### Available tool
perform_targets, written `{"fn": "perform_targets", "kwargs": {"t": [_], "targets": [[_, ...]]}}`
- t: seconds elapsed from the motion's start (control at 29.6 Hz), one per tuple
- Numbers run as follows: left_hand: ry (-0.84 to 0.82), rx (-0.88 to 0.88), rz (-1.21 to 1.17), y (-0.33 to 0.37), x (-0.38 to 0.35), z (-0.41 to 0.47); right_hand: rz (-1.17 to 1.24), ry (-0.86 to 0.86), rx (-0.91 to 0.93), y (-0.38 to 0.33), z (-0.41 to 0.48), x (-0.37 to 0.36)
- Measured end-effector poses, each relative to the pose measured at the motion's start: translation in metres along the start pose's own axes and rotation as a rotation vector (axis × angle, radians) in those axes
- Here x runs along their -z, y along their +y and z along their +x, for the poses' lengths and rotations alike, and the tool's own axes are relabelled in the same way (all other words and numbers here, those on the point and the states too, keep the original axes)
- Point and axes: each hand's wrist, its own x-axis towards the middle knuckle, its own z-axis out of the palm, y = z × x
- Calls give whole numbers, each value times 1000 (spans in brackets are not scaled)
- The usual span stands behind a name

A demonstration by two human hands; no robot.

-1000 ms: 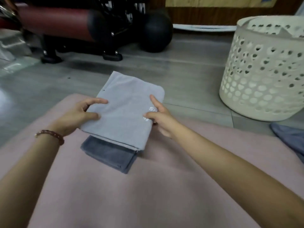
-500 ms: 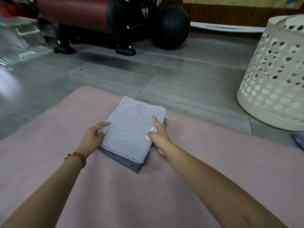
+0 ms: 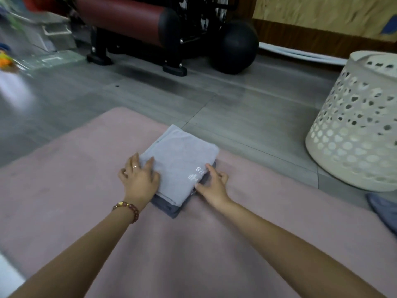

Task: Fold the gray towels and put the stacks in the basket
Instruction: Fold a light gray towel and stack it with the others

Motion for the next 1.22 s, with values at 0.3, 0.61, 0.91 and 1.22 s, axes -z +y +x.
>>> {"fn": "perform_targets", "kwargs": {"t": [0.3, 0.61, 0.91, 1.22], "targets": [[-276, -794, -44, 203, -3, -78, -629, -405, 116, 65, -159, 254], [-719, -991, -273, 350, -51, -222, -862, 186, -431, 222, -367, 404], [-951, -1221, -309, 397, -59, -293, -858, 799, -530, 277, -437, 412], [-930, -1202, -392, 403, -69, -293, -466, 1200, -863, 273, -414, 461]]}}
